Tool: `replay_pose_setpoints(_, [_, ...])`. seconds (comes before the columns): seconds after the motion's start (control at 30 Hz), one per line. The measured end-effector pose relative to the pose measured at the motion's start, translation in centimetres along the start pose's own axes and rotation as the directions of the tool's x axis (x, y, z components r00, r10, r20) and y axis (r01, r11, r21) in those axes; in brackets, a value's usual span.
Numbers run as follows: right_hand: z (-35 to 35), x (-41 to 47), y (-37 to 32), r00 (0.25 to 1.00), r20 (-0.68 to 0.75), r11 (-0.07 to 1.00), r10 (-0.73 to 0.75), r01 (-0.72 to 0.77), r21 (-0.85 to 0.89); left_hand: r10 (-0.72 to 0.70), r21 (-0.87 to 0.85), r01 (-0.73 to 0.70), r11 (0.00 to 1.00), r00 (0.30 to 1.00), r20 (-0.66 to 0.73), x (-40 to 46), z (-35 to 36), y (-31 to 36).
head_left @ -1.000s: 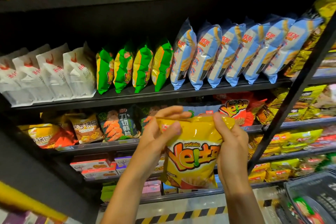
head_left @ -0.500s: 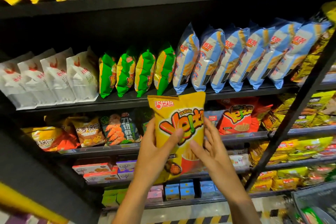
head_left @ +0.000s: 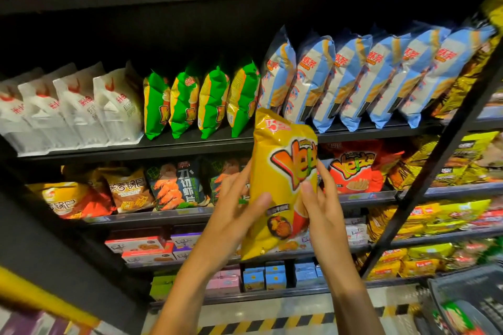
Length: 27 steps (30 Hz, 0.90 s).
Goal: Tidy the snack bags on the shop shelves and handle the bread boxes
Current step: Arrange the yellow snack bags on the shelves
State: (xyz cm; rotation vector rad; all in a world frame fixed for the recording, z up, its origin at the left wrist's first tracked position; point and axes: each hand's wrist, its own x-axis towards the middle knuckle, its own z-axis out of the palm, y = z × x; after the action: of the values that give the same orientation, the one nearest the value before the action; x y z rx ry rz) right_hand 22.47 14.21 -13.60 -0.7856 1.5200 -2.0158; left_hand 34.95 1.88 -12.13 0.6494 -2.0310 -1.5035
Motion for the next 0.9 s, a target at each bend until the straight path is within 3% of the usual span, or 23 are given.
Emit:
replay_pose_setpoints(0.1, [0.1,0.0,-0.3,1.0,0.025,1.0,-0.018,0.018,-0.014,0.094,0.016,-0.094,0.995,0.995,0.043,-1.2,0.2,0.2])
replay_pose_setpoints(0.27, [-1.3,-0.2,-2.0,0.995,0.095,0.999,0.01,-0.006,-0.048,-0.04,-0.29,-0.007,0.957,0.987,-0.158,-0.4,-0.6,0.4])
replay_pose_setpoints(0.37, [-1.5,-0.8,-2.8,0.987,0.158,0.998,-0.006,0.017,-0.065,-0.177,-0.386,0.124,0.914,0.979,-0.105,-0.5,-0.8,-0.3])
replay_pose_setpoints(0.5, [-0.9,-1.4,-3.1,0.978,0.209,0.997,-0.025,0.038,-0.061,-0.151,-0.432,0.113,0.895,0.987,-0.055,-0.6,-0.6,-1.1])
replay_pose_setpoints(0.63, [-0.9,-1.4,-3.5,0.966,0.259,0.998,-0.01,0.027,-0.065,-0.087,-0.423,0.046,0.905,0.993,-0.078,-0.7,-0.6,-0.8])
replay_pose_setpoints(0.77, [-1.3,-0.9,-3.7,0.939,0.34,0.997,0.045,-0.019,-0.079,0.05,-0.248,-0.082,0.965,0.99,-0.132,-1.0,-0.1,0.5])
replay_pose_setpoints(0.9, [-2.2,-1.2,-2.7,0.978,0.206,0.995,0.001,0.019,-0.094,0.164,-0.199,-0.167,0.966,0.986,-0.033,-1.6,-0.7,1.2])
